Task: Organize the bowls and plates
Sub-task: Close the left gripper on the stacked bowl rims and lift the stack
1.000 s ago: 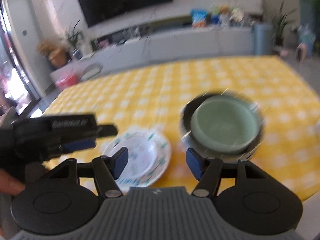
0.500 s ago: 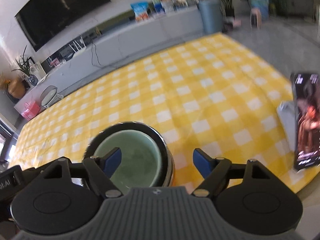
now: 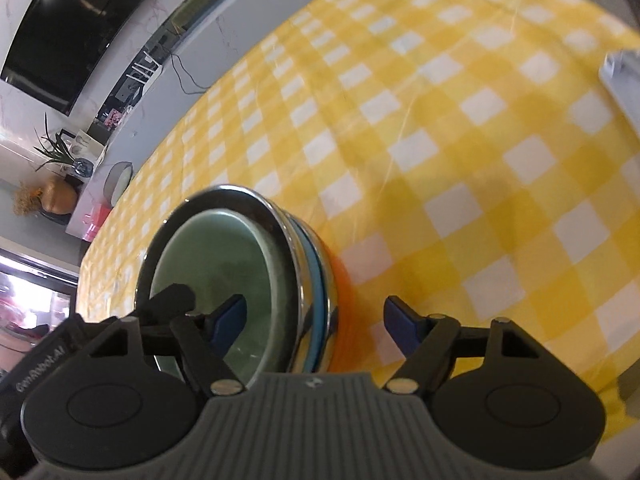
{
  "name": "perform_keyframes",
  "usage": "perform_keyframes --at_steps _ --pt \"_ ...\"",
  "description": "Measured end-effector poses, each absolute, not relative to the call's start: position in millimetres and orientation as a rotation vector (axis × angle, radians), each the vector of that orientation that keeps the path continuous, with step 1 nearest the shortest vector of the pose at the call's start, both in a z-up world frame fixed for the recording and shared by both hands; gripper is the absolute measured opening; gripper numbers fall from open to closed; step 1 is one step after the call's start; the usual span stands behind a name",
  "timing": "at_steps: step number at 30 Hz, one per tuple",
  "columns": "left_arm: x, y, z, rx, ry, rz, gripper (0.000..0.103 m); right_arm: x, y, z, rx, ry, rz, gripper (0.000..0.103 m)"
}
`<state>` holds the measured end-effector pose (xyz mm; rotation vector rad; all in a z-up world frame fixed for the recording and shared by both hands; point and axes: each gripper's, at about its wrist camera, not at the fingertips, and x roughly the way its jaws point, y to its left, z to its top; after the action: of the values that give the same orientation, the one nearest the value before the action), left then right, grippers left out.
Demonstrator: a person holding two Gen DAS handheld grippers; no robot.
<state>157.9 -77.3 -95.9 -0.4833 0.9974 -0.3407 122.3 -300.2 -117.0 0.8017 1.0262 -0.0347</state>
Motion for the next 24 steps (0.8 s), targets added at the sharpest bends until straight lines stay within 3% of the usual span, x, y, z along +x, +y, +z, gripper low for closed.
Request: perform_keyframes --at_steps 7,15,24 --pt "161.2 -77.2 -105.0 -0.514 1.031 -0.348 0.055 128.8 -300.9 -129.3 0.884 1.059 0.009 0.064" --pt "158.6 -80.3 -102.8 -0.482 1.026 -0.336 0.048 125.4 -302.2 -130.5 0.921 1.051 0.006 0.058" --pt "156.0 -77.5 -102.8 -0.499 1.031 -0.323 0.048 125.0 -303.3 -126.9 0.916 1.043 0.007 0.054"
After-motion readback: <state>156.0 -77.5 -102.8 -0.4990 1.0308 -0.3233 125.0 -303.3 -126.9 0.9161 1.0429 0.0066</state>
